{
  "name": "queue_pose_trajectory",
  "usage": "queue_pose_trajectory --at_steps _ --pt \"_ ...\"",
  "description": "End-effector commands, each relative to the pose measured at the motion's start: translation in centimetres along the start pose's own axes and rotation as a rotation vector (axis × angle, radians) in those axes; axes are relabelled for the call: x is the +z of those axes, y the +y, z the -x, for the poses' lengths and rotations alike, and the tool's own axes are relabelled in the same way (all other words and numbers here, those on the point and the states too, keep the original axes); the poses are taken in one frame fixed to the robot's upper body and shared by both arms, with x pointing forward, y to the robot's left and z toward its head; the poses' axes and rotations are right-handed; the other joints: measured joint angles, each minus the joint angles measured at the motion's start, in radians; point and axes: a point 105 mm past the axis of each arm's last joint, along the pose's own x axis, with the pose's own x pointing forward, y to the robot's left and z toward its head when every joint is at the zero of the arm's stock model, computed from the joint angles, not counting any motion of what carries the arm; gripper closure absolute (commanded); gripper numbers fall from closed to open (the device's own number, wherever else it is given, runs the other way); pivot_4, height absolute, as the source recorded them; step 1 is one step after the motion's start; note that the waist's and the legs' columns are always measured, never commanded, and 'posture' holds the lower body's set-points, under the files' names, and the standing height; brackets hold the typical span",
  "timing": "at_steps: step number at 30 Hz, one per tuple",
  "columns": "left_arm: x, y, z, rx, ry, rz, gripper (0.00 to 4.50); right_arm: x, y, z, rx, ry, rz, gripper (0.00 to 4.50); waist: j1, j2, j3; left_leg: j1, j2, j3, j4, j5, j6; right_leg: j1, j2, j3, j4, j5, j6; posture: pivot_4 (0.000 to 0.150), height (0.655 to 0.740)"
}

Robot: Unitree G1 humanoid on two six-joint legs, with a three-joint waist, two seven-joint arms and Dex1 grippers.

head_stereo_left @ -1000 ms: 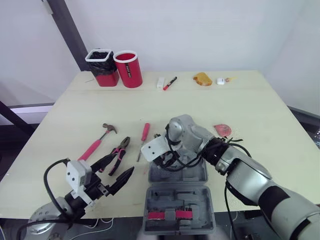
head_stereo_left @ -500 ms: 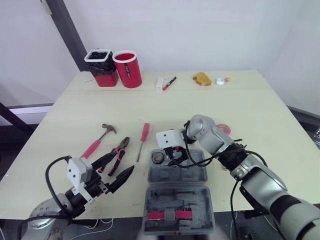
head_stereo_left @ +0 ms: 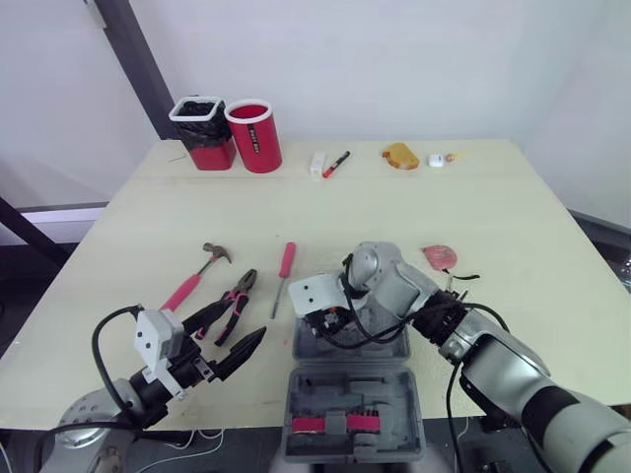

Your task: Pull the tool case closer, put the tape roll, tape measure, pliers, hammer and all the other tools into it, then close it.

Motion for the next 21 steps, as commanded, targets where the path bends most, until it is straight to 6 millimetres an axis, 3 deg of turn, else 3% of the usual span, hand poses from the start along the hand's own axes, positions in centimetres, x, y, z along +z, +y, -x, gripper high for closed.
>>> queue_pose_trajectory --at_steps 1,2,15,16,17,21 --pt "0.6 -0.11 0.18 -0.004 -0.009 -0.021 0.0 0.92 -0.87 0.46 -0.031 0.0 0.057 3.29 0.0 0.0 0.0 0.0 0.0 0.0 0.0 0.0 0.0 0.0 0.0 0.0 0.0 0.0 0.0 0.15 0.74" --pt "0.6 -0.12 0.2 -0.003 -0.008 -0.021 0.0 0.87 -0.9 0.44 -0.033 0.001 0.056 3.8 0.0 0.0 0.0 0.0 0.0 0.0 0.0 0.0 0.0 0.0 0.0 0.0 0.0 0.0 0.0 0.15 0.74" --pt "0.57 -0.16 0.17 -0.008 -0.007 -0.017 0.0 0.58 -0.88 0.04 -0.025 0.002 0.02 3.8 0.0 0.0 0.0 0.0 0.0 0.0 0.0 0.0 0.0 0.0 0.0 0.0 0.0 0.0 0.0 0.15 0.74" --pt "0.55 -0.18 0.17 -0.008 -0.007 -0.017 0.0 0.66 -0.91 0.1 -0.025 -0.001 0.021 4.33 0.0 0.0 0.0 0.0 0.0 0.0 0.0 0.0 0.0 0.0 0.0 0.0 0.0 0.0 0.0 0.15 0.74" --pt "0.53 -0.19 0.18 -0.008 -0.006 -0.016 0.0 0.71 -0.96 0.19 -0.027 -0.002 0.022 4.47 0.0 0.0 0.0 0.0 0.0 0.0 0.0 0.0 0.0 0.0 0.0 0.0 0.0 0.0 0.0 0.15 0.74" --pt "0.49 -0.21 0.21 -0.007 -0.007 -0.015 0.0 0.92 -1.16 0.51 -0.034 -0.003 0.028 4.47 0.0 0.0 0.0 0.0 0.0 0.0 0.0 0.0 0.0 0.0 0.0 0.0 0.0 0.0 0.0 0.15 0.74"
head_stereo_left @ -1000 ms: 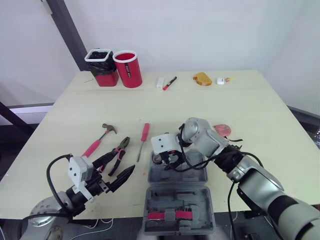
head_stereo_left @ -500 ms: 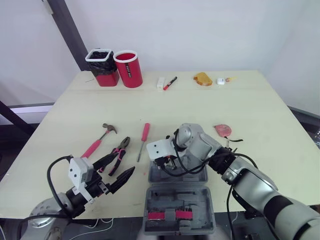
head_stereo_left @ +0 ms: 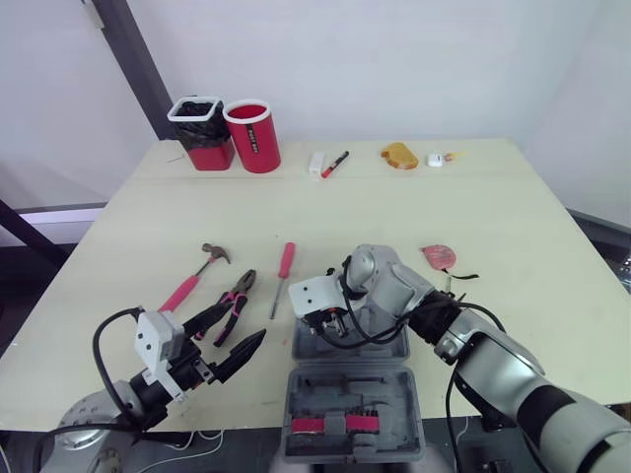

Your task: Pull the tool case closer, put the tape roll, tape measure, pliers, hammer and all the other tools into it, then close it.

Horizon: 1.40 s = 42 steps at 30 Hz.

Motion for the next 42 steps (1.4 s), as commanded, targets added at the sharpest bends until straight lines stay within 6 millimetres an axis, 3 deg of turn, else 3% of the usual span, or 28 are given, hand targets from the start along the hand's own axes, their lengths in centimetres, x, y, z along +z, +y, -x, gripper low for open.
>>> queue_pose_trajectory --at_steps 1,18,19,20,21,31,37,42 --pt "0.8 -0.2 0.1 -0.008 -0.019 -0.027 0.0 1.5 -1.0 1.1 -0.032 -0.026 0.044 4.47 0.0 0.0 0.0 0.0 0.0 0.0 0.0 0.0 0.0 0.0 0.0 0.0 0.0 0.0 0.0 0.15 0.74" --pt "0.5 -0.2 0.2 -0.006 -0.013 -0.024 0.0 1.6 -1.2 0.8 -0.05 -0.018 0.073 4.47 0.0 0.0 0.0 0.0 0.0 0.0 0.0 0.0 0.0 0.0 0.0 0.0 0.0 0.0 0.0 0.15 0.74" --pt "0.5 -0.2 0.2 -0.006 -0.012 -0.023 0.0 1.7 -1.5 0.8 -0.066 -0.019 0.076 3.82 0.0 0.0 0.0 0.0 0.0 0.0 0.0 0.0 0.0 0.0 0.0 0.0 0.0 0.0 0.0 0.15 0.74" --pt "0.5 -0.2 0.3 -0.006 -0.011 -0.023 0.0 1.7 -1.7 0.8 -0.083 -0.018 0.084 3.76 0.0 0.0 0.0 0.0 0.0 0.0 0.0 0.0 0.0 0.0 0.0 0.0 0.0 0.0 0.0 0.15 0.74" --pt "0.5 -0.2 0.3 -0.006 -0.011 -0.023 0.0 1.7 -1.7 0.8 -0.084 -0.013 0.086 3.29 -0.001 0.0 0.0 0.0 0.0 0.0 0.0 0.0 0.0 0.0 0.0 0.0 0.0 0.0 0.0 0.15 0.74" --pt "0.3 -0.2 0.3 -0.009 -0.007 -0.021 0.0 1.7 -1.9 1.3 -0.102 -0.029 0.069 3.29 0.0 0.0 0.0 0.0 0.0 0.0 0.0 0.0 0.0 0.0 0.0 0.0 0.0 0.0 0.0 0.15 0.74" --pt "0.4 0.1 0.2 -0.013 -0.007 -0.027 0.0 2.6 -1.8 2.2 -0.167 -0.241 -0.121 3.29 0.0 0.0 0.0 0.0 0.0 0.0 0.0 0.0 0.0 0.0 -0.001 0.0 0.0 0.0 0.0 0.15 0.74" --pt "0.6 0.5 0.3 -0.017 -0.007 -0.031 0.0 2.0 -1.9 2.7 -0.267 -0.405 -0.291 3.29 0.001 0.0 0.0 0.0 0.0 0.0 0.0 0.0 0.0 0.0 -0.001 0.0 0.0 0.0 0.0 0.15 0.74"
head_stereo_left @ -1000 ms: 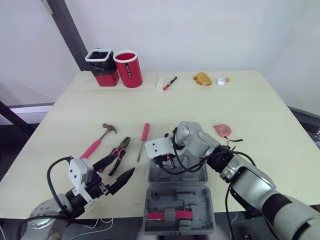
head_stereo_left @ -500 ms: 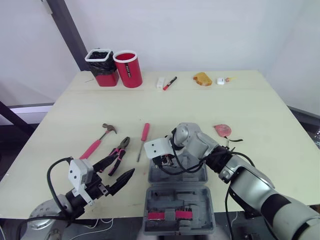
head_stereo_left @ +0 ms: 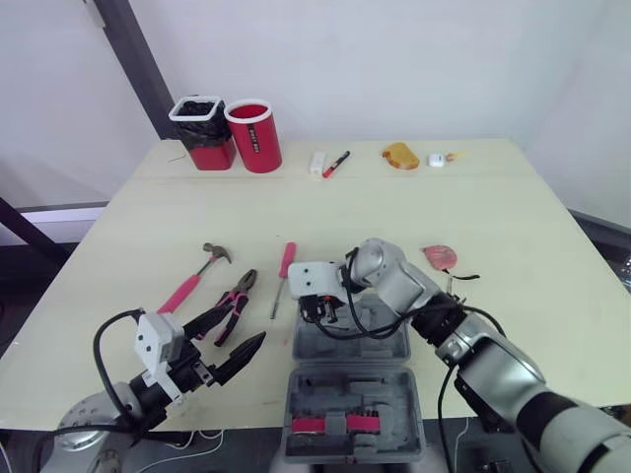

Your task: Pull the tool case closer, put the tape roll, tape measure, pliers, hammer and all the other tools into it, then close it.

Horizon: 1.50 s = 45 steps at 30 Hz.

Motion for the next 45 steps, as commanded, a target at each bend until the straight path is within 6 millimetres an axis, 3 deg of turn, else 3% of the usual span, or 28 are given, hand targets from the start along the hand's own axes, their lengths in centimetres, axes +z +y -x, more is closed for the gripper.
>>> queue_pose_trajectory --at_steps 1,4,7,16,20,24,28,32,40,45 --pt "0.8 0.3 0.3 -0.005 -0.015 -0.034 0.0 1.2 -1.0 1.1 -0.098 -0.142 -0.057 3.29 0.0 0.0 0.0 0.0 0.0 0.0 0.0 0.0 0.0 0.0 0.0 0.0 0.0 0.0 0.0 0.15 0.74" --pt "0.8 0.5 0.3 -0.01 -0.011 -0.035 0.0 0.4 -1.0 1.0 -0.137 -0.184 -0.102 3.29 -0.002 0.0 0.0 0.0 0.0 0.0 0.0 0.0 0.0 0.0 0.0 0.0 0.0 0.0 0.0 0.15 0.74" --pt "0.7 0.5 0.3 -0.022 -0.005 -0.035 0.0 -1.6 -1.1 0.7 -0.178 -0.151 -0.148 3.29 -0.002 0.0 0.0 0.0 0.0 0.0 0.0 0.0 0.0 0.0 0.0 0.0 0.0 0.0 0.0 0.15 0.74" --pt "0.5 0.7 0.5 -0.035 0.007 -0.033 0.0 -4.9 0.0 -0.5 -0.162 -0.037 -0.19 3.29 -0.002 0.0 0.0 0.0 0.0 0.0 0.0 0.0 0.0 0.0 0.0 0.0 0.0 0.0 0.0 0.15 0.74" --pt "0.4 0.8 0.6 -0.036 0.011 -0.033 0.0 -4.2 -0.2 -0.5 -0.19 -0.078 -0.201 3.29 -0.003 0.0 0.0 0.001 0.0 0.0 0.0 0.0 0.0 0.0 0.001 0.001 0.0 0.0 0.0 0.15 0.74" --pt "0.3 0.8 0.8 -0.037 0.015 -0.032 0.0 -1.0 -1.0 0.6 -0.23 -0.254 -0.18 3.29 -0.002 0.0 0.0 0.001 0.0 0.0 0.0 0.0 0.0 0.0 0.001 0.001 0.0 0.0 0.0 0.15 0.74" --pt "0.2 1.0 1.0 -0.033 0.015 -0.03 0.0 0.8 -1.2 2.8 -0.269 -0.389 -0.188 3.29 -0.001 0.0 0.0 0.0 0.0 -0.001 0.0 0.0 0.0 0.0 0.0 0.001 0.0 0.0 0.0 0.15 0.74" --pt "0.1 1.8 1.5 0.009 0.013 -0.022 0.0 0.1 -1.3 5.4 -0.355 -0.458 -0.232 3.29 0.003 -0.001 0.0 0.0 0.0 -0.001 0.0 0.0 0.0 0.0 0.0 0.0 0.0 0.0 0.0 0.15 0.74" --pt "-0.7 3.8 3.3 0.123 0.018 0.004 0.0 -5.3 -1.0 14.4 -0.658 -0.489 -0.303 3.29 0.003 -0.002 0.0 0.0 -0.001 0.001 0.0 0.0 0.0 0.0 -0.001 0.001 -0.001 0.0 0.001 0.15 0.74" --pt "-1.3 4.4 4.5 0.174 0.038 0.019 0.0 -10.4 1.3 19.6 -0.843 -0.392 -0.344 3.29 0.004 -0.002 0.0 0.0 -0.001 0.0 -0.001 0.0 0.0 0.0 0.0 0.001 -0.001 0.0 0.001 0.15 0.74"
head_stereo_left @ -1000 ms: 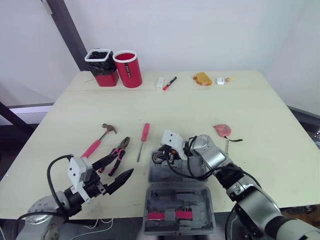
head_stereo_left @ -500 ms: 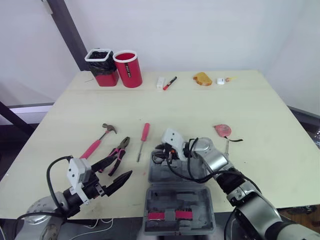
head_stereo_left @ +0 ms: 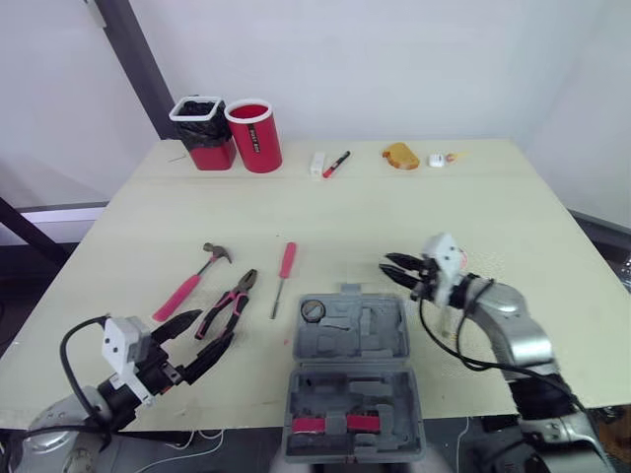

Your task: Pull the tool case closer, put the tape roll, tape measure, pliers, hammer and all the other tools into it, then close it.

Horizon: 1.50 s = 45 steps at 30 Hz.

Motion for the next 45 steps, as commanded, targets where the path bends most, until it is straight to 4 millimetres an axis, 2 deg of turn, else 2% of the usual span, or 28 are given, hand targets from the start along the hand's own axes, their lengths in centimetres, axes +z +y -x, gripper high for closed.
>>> queue_pose_trajectory --at_steps 1,2,4,9,11,12,13,14,17,18,21,24,30,33,38,41,45 --pt "0.1 0.9 1.2 0.055 -0.005 -0.012 0.0 0.2 -2.3 4.1 -0.132 -0.033 0.025 3.29 0.0 0.0 0.0 0.0 0.0 0.0 0.0 0.0 0.0 0.0 0.0 0.0 0.0 0.0 0.0 0.15 0.74" --pt "-0.1 1.0 1.4 0.061 0.001 -0.007 0.0 -0.2 -2.7 5.1 -0.163 -0.023 0.019 3.29 0.001 0.0 0.0 0.0 0.0 0.001 0.0 0.0 0.0 0.0 0.0 0.001 0.0 0.0 0.0 0.15 0.74" --pt "-1.0 1.6 2.4 0.098 0.029 -0.003 0.0 -2.4 -3.8 8.9 -0.261 0.045 -0.015 3.29 0.002 -0.001 0.0 0.0 0.0 0.001 0.0 0.0 0.0 0.0 0.0 0.001 0.0 0.0 0.0 0.15 0.74" --pt "-2.0 2.3 3.8 0.143 0.06 0.008 0.0 -4.3 -4.3 13.8 -0.37 0.077 -0.058 3.29 -0.002 -0.002 0.001 0.002 0.0 0.002 0.0 0.0 0.0 0.0 0.001 0.003 0.0 -0.002 -0.003 0.15 0.74" --pt "-2.6 2.9 4.7 0.179 0.081 0.012 0.0 -5.2 -4.1 16.6 -0.413 0.1 -0.07 2.61 -0.002 -0.002 0.001 0.002 0.0 0.002 0.001 0.0 0.0 0.001 0.001 0.003 0.0 -0.002 -0.003 0.15 0.74" --pt "-2.8 3.2 5.2 0.197 0.087 0.017 0.0 -5.5 -3.9 17.8 -0.425 0.111 -0.08 2.01 -0.002 -0.002 0.001 0.003 0.001 0.002 0.001 0.0 0.0 0.001 0.001 0.004 0.0 -0.002 -0.003 0.15 0.74" --pt "-3.0 3.5 5.6 0.219 0.088 0.024 0.0 -5.9 -3.8 18.9 -0.444 0.121 -0.09 1.86 -0.002 -0.002 0.001 0.003 0.0 0.002 0.001 0.0 0.0 0.001 0.001 0.004 0.0 -0.002 -0.003 0.15 0.74" --pt "-3.1 3.8 5.9 0.233 0.087 0.033 0.0 -6.1 -3.7 19.6 -0.459 0.13 -0.099 1.75 0.0 -0.002 0.001 0.003 0.001 0.002 0.001 0.0 0.0 0.001 0.001 0.005 0.0 -0.002 -0.003 0.15 0.74" --pt "-3.5 4.4 7.0 0.263 0.1 0.036 0.0 -6.7 -2.9 21.3 -0.473 0.137 -0.139 0.42 0.001 -0.003 0.0 0.002 0.0 0.003 0.0 0.0 0.0 0.0 0.001 0.004 -0.001 -0.002 -0.003 0.15 0.74" --pt "-3.6 4.6 7.3 0.269 0.104 0.035 0.0 -6.7 -2.8 21.7 -0.48 0.135 -0.148 0.11 0.001 -0.003 0.0 0.002 0.001 0.003 0.0 0.0 0.0 0.0 0.001 0.004 -0.001 -0.002 -0.003 0.15 0.74" --pt "-3.8 4.7 7.8 0.27 0.124 0.026 0.0 -7.1 -2.5 22.7 -0.498 0.14 -0.17 0.11 0.0 -0.004 0.0 0.003 0.001 0.002 0.001 0.0 0.0 0.0 0.001 0.005 0.0 -0.002 -0.003 0.15 0.74" --pt "-3.9 4.6 7.8 0.261 0.125 0.024 0.0 -7.3 -2.3 22.9 -0.502 0.144 -0.18 0.11 0.0 -0.004 0.0 0.004 0.001 0.001 0.001 0.0 0.0 0.0 0.0 0.007 0.0 -0.002 -0.003 0.15 0.74" --pt "-3.5 4.5 6.6 0.228 0.108 0.012 0.0 -7.0 -2.5 21.9 -0.494 0.133 -0.172 0.11 0.002 -0.005 -0.001 0.004 0.001 0.001 0.001 0.0 0.0 0.0 0.0 0.007 0.0 -0.002 -0.003 0.15 0.74" --pt "-2.7 4.2 5.7 0.184 0.098 -0.016 0.0 -5.9 -2.9 20.9 -0.49 0.084 -0.175 0.11 0.002 -0.005 -0.001 0.004 0.001 0.002 0.001 0.0 0.0 0.0 0.0 0.007 0.0 -0.002 -0.003 0.15 0.74" --pt "-0.5 3.3 3.0 0.089 0.043 -0.073 0.0 -4.6 -3.1 18.9 -0.442 0.062 -0.145 0.11 0.003 -0.005 -0.001 0.004 0.001 0.002 0.001 0.0 0.0 0.0 0.0 0.007 0.0 -0.002 -0.003 0.15 0.74" --pt "0.5 2.5 1.4 0.028 0.015 -0.097 0.0 -4.0 -3.8 17.6 -0.443 0.071 -0.119 0.11 0.004 -0.005 -0.001 0.004 0.001 0.002 0.001 0.0 0.0 0.001 0.0 0.007 0.0 -0.002 -0.003 0.15 0.74" --pt "2.3 0.9 -1.2 -0.086 -0.028 -0.14 0.0 -3.4 -5.0 14.9 -0.424 0.1 -0.103 0.11 0.003 -0.005 -0.001 0.004 0.001 0.002 0.001 0.0 0.0 0.001 0.0 0.007 0.0 -0.002 -0.002 0.15 0.74"
